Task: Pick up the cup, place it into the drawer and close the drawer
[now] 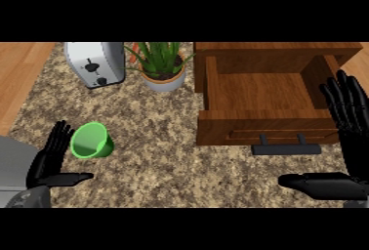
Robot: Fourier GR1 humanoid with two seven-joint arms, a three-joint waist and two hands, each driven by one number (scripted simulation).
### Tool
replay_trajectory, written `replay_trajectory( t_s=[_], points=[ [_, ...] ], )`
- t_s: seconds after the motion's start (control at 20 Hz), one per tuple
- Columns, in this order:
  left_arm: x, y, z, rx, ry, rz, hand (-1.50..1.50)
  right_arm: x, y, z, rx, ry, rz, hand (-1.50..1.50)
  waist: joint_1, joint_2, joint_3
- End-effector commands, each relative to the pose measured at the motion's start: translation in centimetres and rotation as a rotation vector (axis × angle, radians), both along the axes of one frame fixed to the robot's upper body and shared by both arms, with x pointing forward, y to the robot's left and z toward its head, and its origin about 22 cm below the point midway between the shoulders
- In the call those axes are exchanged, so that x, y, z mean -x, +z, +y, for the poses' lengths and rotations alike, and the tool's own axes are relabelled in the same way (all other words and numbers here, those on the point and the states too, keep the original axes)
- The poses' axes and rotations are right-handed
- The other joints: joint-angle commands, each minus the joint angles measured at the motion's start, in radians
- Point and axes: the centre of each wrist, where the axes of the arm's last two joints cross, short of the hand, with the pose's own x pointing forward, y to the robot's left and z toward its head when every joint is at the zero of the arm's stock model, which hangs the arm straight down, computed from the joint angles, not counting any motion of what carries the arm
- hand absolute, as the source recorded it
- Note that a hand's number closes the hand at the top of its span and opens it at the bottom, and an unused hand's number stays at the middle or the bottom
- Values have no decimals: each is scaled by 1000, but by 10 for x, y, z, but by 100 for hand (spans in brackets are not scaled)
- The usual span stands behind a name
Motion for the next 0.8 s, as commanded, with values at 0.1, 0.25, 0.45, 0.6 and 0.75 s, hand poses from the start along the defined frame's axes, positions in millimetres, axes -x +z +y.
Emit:
replay_trajectory(
  t_s=[0.1,0.25,0.45,0.6,0.75],
  points=[
    [-8,-12,-22,31,-43,-56,-150,-9,-4,6,-4,9,-7,-150,-6,4,-1],
    [18,-21,-9,12,-32,-90,-150,2,-9,-4,-1,21,8,-150,-11,4,-2],
    [7,-24,-29,19,-45,-99,-150,-5,6,0,2,12,-5,-150,-10,4,-2],
    [-16,5,2,53,-48,-76,-150,-5,-9,8,-19,21,-9,-150,-11,6,-2],
    [-11,-2,-4,52,-56,-96,-150,-5,1,6,-1,21,-10,-150,-15,7,-3]
  ],
)
